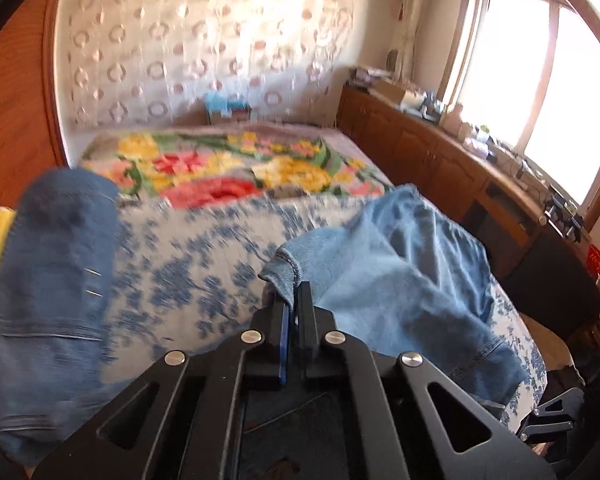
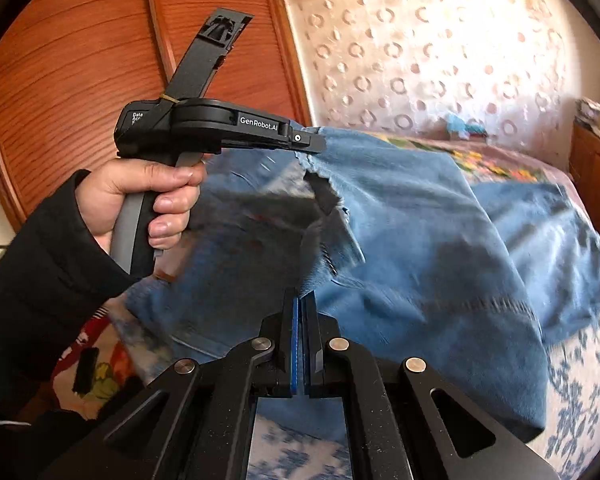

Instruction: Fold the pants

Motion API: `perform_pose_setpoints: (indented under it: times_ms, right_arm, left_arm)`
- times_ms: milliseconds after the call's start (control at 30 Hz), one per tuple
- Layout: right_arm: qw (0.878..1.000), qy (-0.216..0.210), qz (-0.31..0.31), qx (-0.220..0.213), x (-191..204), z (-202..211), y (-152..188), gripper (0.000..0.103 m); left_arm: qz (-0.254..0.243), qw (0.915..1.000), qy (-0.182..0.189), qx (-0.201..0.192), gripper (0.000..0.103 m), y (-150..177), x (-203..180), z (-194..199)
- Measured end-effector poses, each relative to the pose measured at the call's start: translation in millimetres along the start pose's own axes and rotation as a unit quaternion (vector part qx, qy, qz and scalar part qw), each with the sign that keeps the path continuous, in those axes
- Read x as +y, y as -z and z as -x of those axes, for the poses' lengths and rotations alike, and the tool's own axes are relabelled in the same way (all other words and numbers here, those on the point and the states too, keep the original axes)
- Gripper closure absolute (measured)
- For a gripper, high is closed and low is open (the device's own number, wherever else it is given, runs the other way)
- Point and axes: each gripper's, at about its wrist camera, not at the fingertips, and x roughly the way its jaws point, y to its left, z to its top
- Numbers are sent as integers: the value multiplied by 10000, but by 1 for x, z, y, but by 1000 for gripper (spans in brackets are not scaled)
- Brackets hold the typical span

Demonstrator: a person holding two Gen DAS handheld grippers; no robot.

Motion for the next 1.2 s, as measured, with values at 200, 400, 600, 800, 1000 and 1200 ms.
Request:
perform_pose_setpoints:
  times_ms: [200,400,600,800,1000,1200]
  right_arm:
    - [9983,-520,254,-120,35,2,-24,102]
    - [9943,-947,482,-118,67,1,-39,102]
    - [9905,-1199,674,53,82,-15,-41,102]
    - [9900,-1223,566,422,77,-40,-42,100]
    - [9928,-1054,442,348,62,-28,-61,79]
    - [9974,-529,448,195,40,-2,-57,70]
  left_arm:
    - [-37,9987,-342,-370,99,-4,24,58]
    - [12,9961,-647,-594,99,-2,50,98]
    - [216,9947,-827,-574,99,13,76,103]
    - [295,9948,-927,-289,99,32,88,83]
    - [220,9931,-1153,2,68,53,92,70]
    - [239,9939,-1072,68,56,79,85,69]
